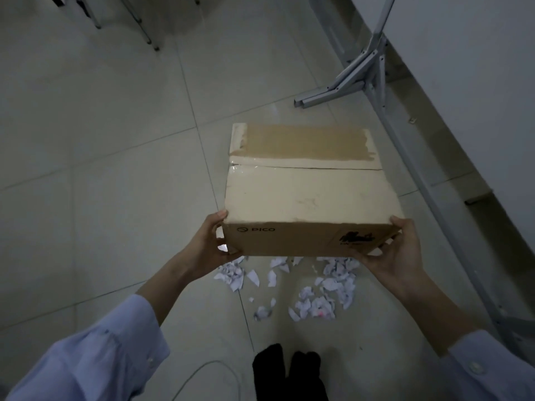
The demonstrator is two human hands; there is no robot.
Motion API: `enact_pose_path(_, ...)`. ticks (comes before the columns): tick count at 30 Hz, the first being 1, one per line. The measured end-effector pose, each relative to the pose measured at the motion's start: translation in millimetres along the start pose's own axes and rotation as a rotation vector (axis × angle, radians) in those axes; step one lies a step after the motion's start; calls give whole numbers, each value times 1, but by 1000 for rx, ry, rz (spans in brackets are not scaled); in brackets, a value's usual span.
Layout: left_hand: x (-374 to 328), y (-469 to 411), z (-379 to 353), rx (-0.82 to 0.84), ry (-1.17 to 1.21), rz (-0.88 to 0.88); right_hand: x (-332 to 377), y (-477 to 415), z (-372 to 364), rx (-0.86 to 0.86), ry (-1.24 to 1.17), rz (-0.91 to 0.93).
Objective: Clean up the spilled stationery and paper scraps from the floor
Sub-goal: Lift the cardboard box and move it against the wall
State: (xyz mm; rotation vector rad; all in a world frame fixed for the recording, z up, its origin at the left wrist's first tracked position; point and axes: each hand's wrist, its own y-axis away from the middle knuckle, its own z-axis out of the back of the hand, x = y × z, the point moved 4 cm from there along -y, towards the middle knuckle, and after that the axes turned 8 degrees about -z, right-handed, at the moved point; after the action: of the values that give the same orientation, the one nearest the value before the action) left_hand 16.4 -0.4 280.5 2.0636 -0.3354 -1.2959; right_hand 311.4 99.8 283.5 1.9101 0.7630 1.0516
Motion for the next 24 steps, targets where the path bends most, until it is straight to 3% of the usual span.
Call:
enact_pose_path(4,-18,45,-1,-54,51,9,15,39,-21,20,53,-64)
enact_pose_path(12,-37,46,9,-52,86,45,21,50,-42,1,67,-79)
enact_pose_path(24,-138,18,49,3,76,14,29,56,-141,19,50,-15)
